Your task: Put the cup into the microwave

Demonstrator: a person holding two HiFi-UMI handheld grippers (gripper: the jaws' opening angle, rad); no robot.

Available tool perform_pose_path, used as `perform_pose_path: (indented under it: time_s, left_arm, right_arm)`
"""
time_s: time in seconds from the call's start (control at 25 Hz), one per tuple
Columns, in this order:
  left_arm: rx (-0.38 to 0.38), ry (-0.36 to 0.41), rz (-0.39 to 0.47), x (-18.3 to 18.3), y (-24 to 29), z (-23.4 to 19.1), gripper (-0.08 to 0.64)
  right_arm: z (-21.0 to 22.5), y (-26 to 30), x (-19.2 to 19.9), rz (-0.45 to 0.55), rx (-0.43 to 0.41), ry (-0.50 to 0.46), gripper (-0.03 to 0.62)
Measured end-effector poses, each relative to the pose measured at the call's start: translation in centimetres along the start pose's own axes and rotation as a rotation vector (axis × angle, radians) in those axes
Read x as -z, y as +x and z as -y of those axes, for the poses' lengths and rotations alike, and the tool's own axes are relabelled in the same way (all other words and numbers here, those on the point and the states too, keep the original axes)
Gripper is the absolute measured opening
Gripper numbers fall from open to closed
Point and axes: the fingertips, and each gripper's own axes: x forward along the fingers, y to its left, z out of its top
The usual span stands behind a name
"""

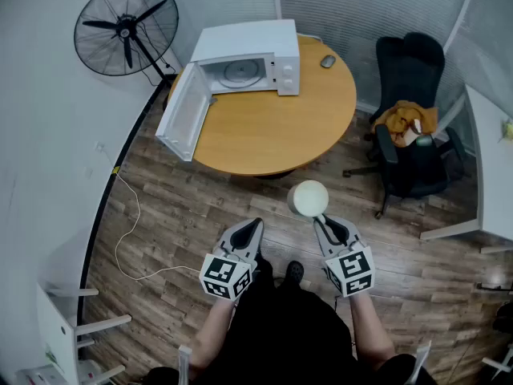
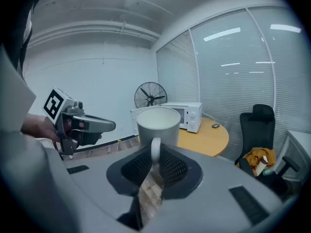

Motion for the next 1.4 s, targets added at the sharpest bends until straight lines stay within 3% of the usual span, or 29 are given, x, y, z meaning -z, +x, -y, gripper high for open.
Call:
perform_pose_path:
  time_s: [0.72, 0.88, 1.4]
  left_arm:
    - [-0.027, 0.006, 0.003, 0.6, -0.3, -0.8, -0.003]
    - [-0.001, -0.001, -0.006, 0.8, -0.2, -1.5, -0.003]
    - [0.028, 0.049, 0.005, -1.9, 0.4, -8.7, -0.003]
  right_arm:
    - [0.0, 0.3, 0.3, -0.008, 0.000, 0.031, 0.060]
    - [-0.3, 1.1, -0.2, -0.003, 0.001, 0.027, 0.060]
    - [-1.8, 6.9, -4.3, -0.010, 0.044, 0.015, 0.060]
